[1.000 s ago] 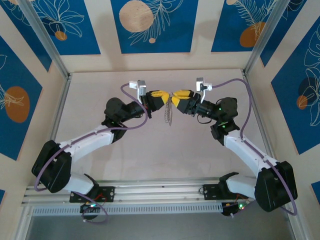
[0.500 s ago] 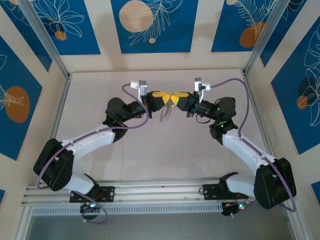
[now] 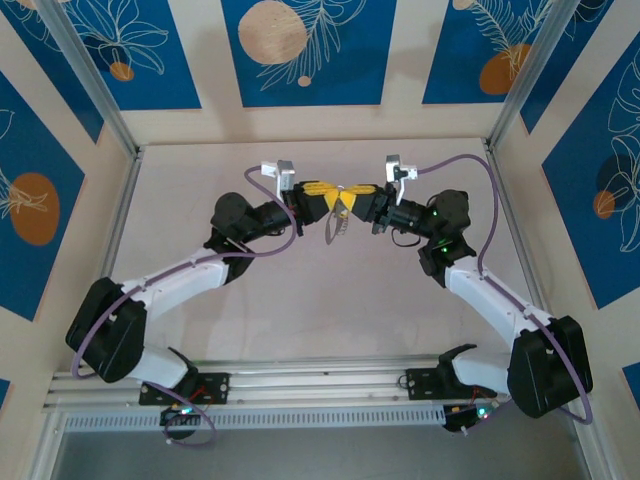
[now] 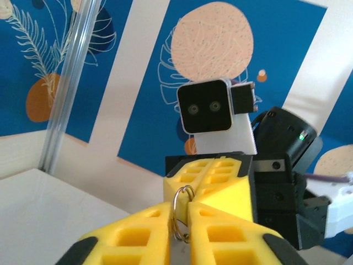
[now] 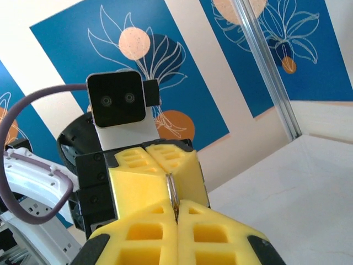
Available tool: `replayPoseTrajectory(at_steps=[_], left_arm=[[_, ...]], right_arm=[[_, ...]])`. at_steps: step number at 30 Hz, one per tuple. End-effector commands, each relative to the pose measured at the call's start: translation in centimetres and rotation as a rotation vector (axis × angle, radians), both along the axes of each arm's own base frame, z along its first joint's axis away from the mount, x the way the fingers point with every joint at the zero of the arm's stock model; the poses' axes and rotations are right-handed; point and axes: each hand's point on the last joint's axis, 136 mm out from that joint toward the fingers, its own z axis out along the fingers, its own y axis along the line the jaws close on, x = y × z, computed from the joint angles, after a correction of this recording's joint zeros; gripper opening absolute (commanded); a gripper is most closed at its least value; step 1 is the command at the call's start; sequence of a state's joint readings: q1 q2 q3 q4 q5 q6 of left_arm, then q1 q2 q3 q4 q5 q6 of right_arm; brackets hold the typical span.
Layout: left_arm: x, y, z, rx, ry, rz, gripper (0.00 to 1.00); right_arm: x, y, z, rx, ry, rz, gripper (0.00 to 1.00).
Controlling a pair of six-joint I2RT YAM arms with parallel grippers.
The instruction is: Put the keys on the keyring
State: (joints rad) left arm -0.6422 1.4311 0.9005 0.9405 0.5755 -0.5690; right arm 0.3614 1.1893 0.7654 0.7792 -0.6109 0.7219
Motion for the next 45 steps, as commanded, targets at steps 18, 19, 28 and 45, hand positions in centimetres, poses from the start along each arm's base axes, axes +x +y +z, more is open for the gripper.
replayPoseTrajectory(at_steps=[18, 19, 28, 45], left_arm=[[1.3, 3.2, 1.0, 0.430, -0.095, -0.073, 0.72], [1.4, 3.2, 0.8, 0.443, -0.088, -0.090, 0.73], [1.6, 2.8, -0.4, 0.534, -0.017, -0.222, 0.69], [2.0, 2.0, -1.6, 0.539, 0.041, -0.292, 0.57]], right_arm=[[1.3, 1.2, -1.6, -0.251, -0.014, 0.207, 0.00], [1.2, 1.3, -1.6, -0.257, -0.012, 0.224, 0.00], [0.5, 1.8, -2.0, -0.276, -0.002, 0.318, 0.00], [0.0, 2.3, -1.7, -0.270, -0.013, 0.354, 0.00]])
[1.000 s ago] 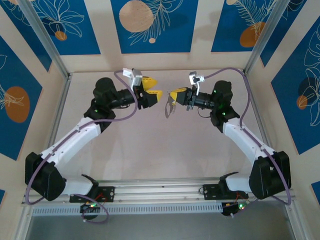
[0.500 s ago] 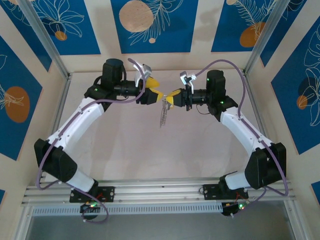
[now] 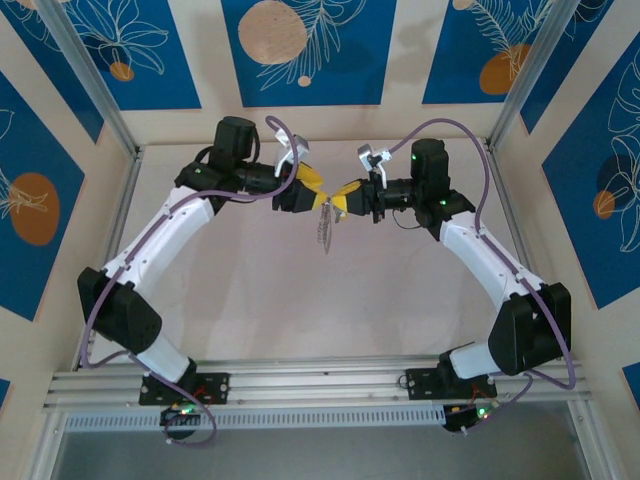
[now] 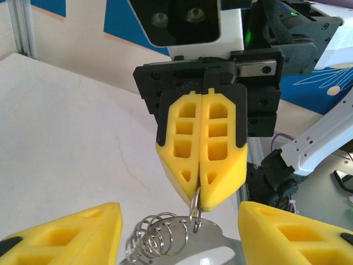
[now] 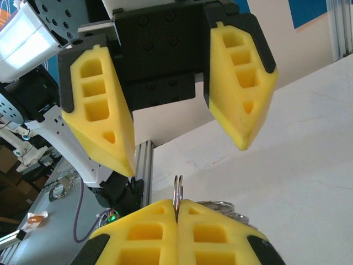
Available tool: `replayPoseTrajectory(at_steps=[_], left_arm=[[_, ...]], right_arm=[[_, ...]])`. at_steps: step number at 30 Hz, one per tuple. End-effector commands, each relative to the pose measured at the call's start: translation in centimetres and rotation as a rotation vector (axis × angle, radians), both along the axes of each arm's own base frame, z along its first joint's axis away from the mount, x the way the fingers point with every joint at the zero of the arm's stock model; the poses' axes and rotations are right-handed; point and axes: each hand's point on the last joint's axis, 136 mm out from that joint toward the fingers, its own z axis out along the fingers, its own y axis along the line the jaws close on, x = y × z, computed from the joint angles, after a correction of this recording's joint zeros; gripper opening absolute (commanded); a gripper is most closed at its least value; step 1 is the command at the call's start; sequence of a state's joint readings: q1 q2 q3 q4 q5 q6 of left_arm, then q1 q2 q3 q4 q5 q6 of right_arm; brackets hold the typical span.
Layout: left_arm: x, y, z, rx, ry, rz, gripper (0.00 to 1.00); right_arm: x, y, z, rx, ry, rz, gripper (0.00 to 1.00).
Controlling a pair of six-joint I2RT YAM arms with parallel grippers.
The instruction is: Put the keys on the keyring
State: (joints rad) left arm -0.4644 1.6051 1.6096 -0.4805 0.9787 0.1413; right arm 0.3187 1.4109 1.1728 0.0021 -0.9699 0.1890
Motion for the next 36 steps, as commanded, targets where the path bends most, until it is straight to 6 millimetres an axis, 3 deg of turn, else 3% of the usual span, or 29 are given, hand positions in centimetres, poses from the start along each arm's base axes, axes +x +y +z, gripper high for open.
replayPoseTrajectory(at_steps=[1, 8, 14, 24, 28, 31, 35, 36], left_arm=[[0.0, 0.0, 0.4, -0.014, -0.005, -0.031, 0.57], [0.1, -0.2, 0.3, -0.016, -0.004, -0.036, 0.50], [-0.2, -0.3, 0.0, -0.019, 0.006, -0.053, 0.27], [-0.9, -0.5, -0.7, -0.002, 0.027, -0.081, 0.38], [-1.1, -0.6, -1.0, 0.003, 0.034, -0.088, 0.37], [-1.3, -0.8, -1.1, 0.003, 0.035, -0.097, 0.25], [-1.6, -1.3, -1.3, 0.005, 0.035, -0.109, 0.00], [-1.6, -1.4, -1.3, 0.003, 0.032, -0.111, 0.00]], right_arm=[[-0.8, 0.5, 1.3, 0.018, -0.033, 0.050, 0.00], [-0.8, 0.9, 1.2, 0.014, -0.034, 0.055, 0.00], [-0.7, 1.0, 1.1, 0.011, -0.036, 0.048, 0.00], [-0.4, 1.0, 1.1, 0.009, -0.039, 0.035, 0.00], [-0.4, 1.0, 1.1, 0.009, -0.039, 0.031, 0.00], [-0.3, 1.0, 1.1, 0.011, -0.039, 0.028, 0.00], [-0.2, 0.9, 1.1, 0.012, -0.034, 0.023, 0.00], [-0.1, 0.8, 1.1, 0.013, -0.029, 0.014, 0.00]])
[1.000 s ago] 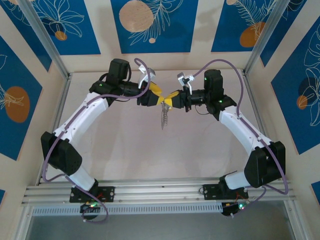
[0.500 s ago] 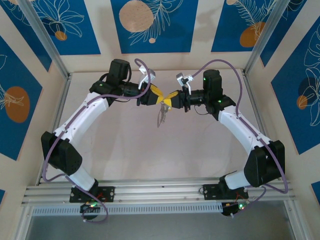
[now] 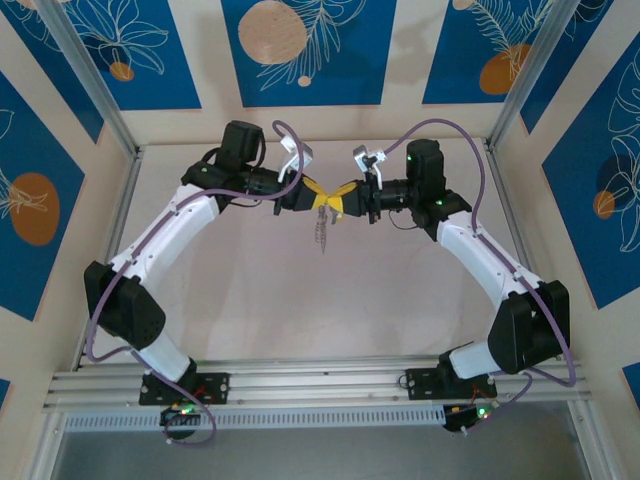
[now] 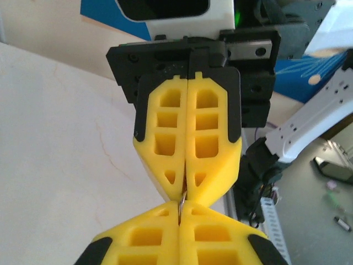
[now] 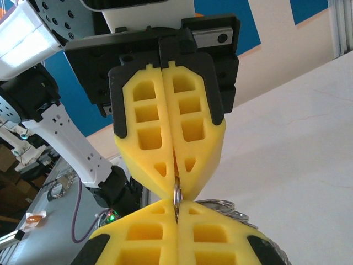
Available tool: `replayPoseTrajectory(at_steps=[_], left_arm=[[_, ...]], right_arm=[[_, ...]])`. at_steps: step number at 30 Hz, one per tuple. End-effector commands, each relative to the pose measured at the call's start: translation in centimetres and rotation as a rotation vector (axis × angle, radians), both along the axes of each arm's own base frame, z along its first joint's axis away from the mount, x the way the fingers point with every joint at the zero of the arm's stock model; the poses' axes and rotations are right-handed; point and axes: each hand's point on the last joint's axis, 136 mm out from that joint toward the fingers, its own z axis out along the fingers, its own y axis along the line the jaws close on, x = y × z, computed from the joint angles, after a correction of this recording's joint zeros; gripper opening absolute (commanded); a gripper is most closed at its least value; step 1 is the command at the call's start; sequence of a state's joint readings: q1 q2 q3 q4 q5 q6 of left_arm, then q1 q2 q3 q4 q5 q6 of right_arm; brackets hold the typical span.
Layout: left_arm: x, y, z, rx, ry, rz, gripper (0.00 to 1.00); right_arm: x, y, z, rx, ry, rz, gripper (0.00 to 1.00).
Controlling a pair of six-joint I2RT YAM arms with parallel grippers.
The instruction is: Put the keys on the keyring
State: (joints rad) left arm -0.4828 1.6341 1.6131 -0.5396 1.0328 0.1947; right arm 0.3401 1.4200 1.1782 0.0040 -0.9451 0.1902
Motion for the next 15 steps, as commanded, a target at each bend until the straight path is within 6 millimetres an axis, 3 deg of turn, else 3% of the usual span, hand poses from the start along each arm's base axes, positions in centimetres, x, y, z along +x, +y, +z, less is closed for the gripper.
replayPoseTrajectory(at_steps=[1, 3, 5, 10, 15], left_arm=[[-0.3, -0.7, 0.2, -0.013, -0.008, -0.029, 0.00], [-0.1, -0.8, 0.6, -0.041, -0.021, -0.006, 0.00], [0.1, -0.7, 1.3, -0.086, -0.048, 0.025, 0.00], [0.3, -0.4, 3.2, -0.192, -0.097, 0.091, 0.00], [0.4, 0.1, 4.1, -0.281, -0.116, 0.157, 0.00]], right_arm=[[0.1, 0.0, 1.4, 0.024, -0.028, 0.004, 0.06], [0.4, -0.9, 1.6, 0.039, -0.020, -0.027, 0.28], [0.6, -2.1, 1.8, 0.058, -0.014, -0.064, 0.39], [0.2, -4.5, 2.0, 0.099, -0.017, -0.156, 0.43], [-0.6, -5.1, 1.3, 0.121, -0.028, -0.225, 0.44]])
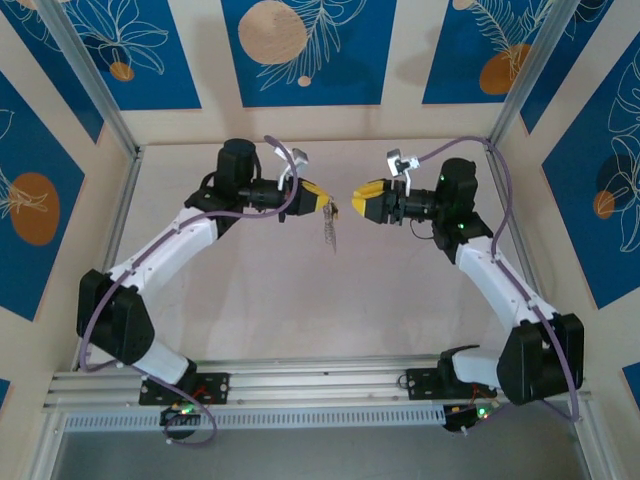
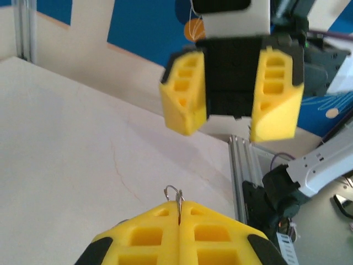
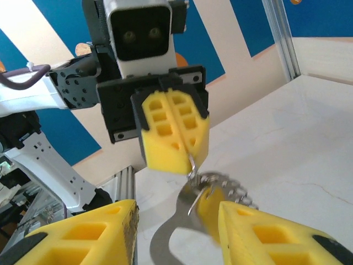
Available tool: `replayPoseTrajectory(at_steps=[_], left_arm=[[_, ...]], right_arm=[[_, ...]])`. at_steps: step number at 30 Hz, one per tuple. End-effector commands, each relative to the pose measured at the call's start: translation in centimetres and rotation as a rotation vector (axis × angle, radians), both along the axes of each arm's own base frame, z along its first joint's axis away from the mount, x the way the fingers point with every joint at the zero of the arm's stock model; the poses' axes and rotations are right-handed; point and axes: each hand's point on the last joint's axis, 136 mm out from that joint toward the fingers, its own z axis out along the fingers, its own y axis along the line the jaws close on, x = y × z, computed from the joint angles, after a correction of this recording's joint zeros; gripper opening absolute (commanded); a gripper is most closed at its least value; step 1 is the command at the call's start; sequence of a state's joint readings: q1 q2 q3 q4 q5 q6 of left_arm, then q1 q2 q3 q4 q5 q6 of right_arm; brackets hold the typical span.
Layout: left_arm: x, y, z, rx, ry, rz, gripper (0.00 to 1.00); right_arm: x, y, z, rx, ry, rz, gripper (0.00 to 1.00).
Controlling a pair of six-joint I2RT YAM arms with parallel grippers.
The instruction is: Put the keys on the keyring
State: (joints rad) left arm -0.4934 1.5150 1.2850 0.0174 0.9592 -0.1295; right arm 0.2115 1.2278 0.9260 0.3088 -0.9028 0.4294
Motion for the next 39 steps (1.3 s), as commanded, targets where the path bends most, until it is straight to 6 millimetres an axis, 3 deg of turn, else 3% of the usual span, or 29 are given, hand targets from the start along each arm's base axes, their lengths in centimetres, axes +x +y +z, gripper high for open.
replayPoseTrajectory(at_steps=[1, 17, 39], left_arm=[[-0.4, 0.4, 4.9, -0.155, -0.118, 0.044, 0.00], [-1.7, 1.2, 6.4, -0.242, -0.130, 0.060, 0.00], [-2.4, 0.9, 7.0, -0.245, -0.136, 0.039, 0.00]], right_arm=[[-0.4, -0.1, 0.8, 0.038, -0.035, -0.054, 0.44], [-0.4, 3.0, 0.6, 0.007, -0.134, -0.103, 0.47], [0.8, 5.3, 1.4, -0.009, -0.178, -0.080, 0.48]])
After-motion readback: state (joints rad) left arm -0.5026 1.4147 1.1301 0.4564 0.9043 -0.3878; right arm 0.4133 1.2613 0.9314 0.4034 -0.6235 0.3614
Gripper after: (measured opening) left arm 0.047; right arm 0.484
